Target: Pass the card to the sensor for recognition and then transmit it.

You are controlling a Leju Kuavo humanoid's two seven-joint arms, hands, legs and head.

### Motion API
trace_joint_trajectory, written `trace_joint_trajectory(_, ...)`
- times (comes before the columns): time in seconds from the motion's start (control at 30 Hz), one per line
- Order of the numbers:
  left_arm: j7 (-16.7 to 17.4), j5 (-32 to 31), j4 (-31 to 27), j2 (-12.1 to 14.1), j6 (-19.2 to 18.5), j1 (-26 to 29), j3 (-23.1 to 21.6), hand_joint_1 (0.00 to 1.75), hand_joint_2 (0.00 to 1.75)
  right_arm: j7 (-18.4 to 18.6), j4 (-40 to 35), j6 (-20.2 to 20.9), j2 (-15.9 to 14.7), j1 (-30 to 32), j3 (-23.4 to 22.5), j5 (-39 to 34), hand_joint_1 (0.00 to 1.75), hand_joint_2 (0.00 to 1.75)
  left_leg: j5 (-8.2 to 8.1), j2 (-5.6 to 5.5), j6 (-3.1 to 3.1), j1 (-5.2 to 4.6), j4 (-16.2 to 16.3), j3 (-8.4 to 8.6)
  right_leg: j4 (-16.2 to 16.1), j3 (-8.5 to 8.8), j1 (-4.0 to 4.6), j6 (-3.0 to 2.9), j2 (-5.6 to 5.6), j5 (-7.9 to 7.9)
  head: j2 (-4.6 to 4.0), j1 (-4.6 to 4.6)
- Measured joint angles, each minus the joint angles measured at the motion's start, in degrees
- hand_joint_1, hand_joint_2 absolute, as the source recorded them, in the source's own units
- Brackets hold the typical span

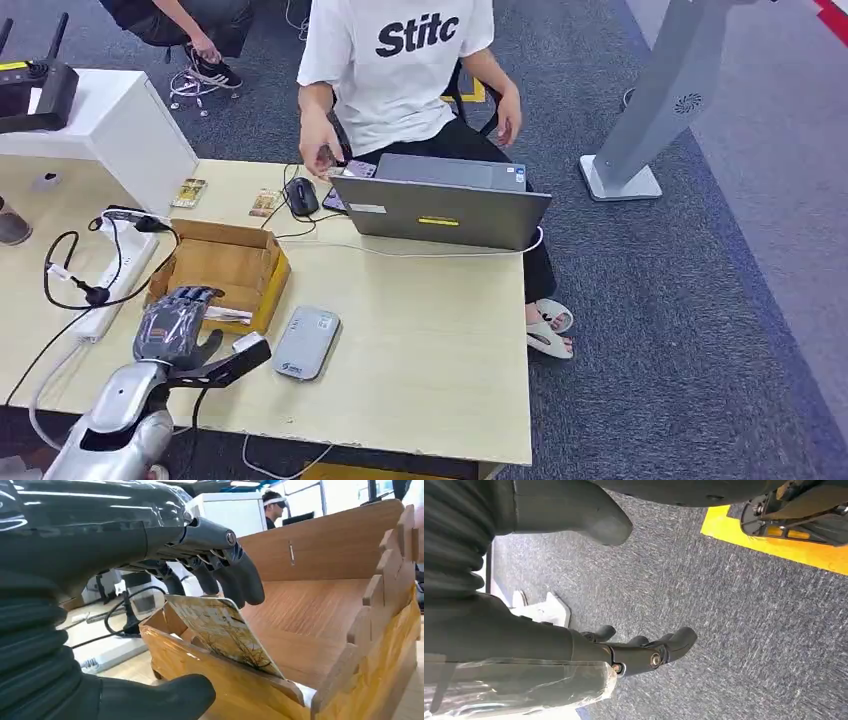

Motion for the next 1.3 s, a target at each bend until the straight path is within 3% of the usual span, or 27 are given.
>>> trace_joint_trajectory(0.07,-0.34,0.09,0.00,-0.15,0.04,-0.06,-0.22,0.70,1.75,0.02,0.00,0.04,0.00,0.00,-0.02,0.14,0.00,1.75,0.00,0.00,0.00,0.00,0.00,0.00,0.00,0.00,0.00,0.00,0.00,0.00,0.00,0.00)
trace_joint_trajectory(0.1,-0.54,0.17,0.00,-0.24,0.04,-0.11,-0.35,1.19,1.75,0.02,0.00,0.15,0.00,0.01,-0.02,0.18,0.00,1.75,0.00,0.00,0.00,0.00,0.00,0.00,0.00,0.00,0.00,0.00,0.00,0.00,0.00,-0.02)
trace_joint_trajectory(0.17,-0.71,0.17,0.00,-0.31,0.04,-0.33,-0.68,1.45,1.75,0.02,0.00,0.44,0.00,0.00,-0.02,0.22,0.00,1.75,0.00,0.00,0.00,0.00,0.00,0.00,0.00,0.00,0.00,0.00,0.00,0.00,0.00,-0.02)
trace_joint_trajectory(0.5,-1.34,0.87,0.00,-0.81,0.02,-1.76,-1.92,1.68,1.75,-0.30,0.00,0.74,0.00,-0.02,-0.07,0.75,0.00,1.75,0.00,0.00,0.00,0.00,0.00,0.00,0.00,0.01,0.00,0.00,0.00,0.01,0.00,0.00)
trace_joint_trajectory(0.9,-1.30,1.70,-0.02,-0.50,1.22,-2.02,-1.97,1.75,1.75,-0.39,0.00,0.81,0.00,-0.01,-0.28,1.25,0.00,1.75,0.00,0.00,0.00,0.00,0.00,0.00,0.00,0.01,0.00,0.00,0.00,0.01,0.00,0.00)
trace_joint_trajectory(1.3,1.72,-2.95,-7.57,5.84,4.07,-2.85,-1.59,1.75,1.75,-1.03,0.00,0.63,0.02,0.07,-2.08,1.21,0.00,1.75,0.01,0.02,0.00,0.02,0.00,0.00,0.02,0.01,0.02,0.00,0.01,0.01,0.00,0.02)
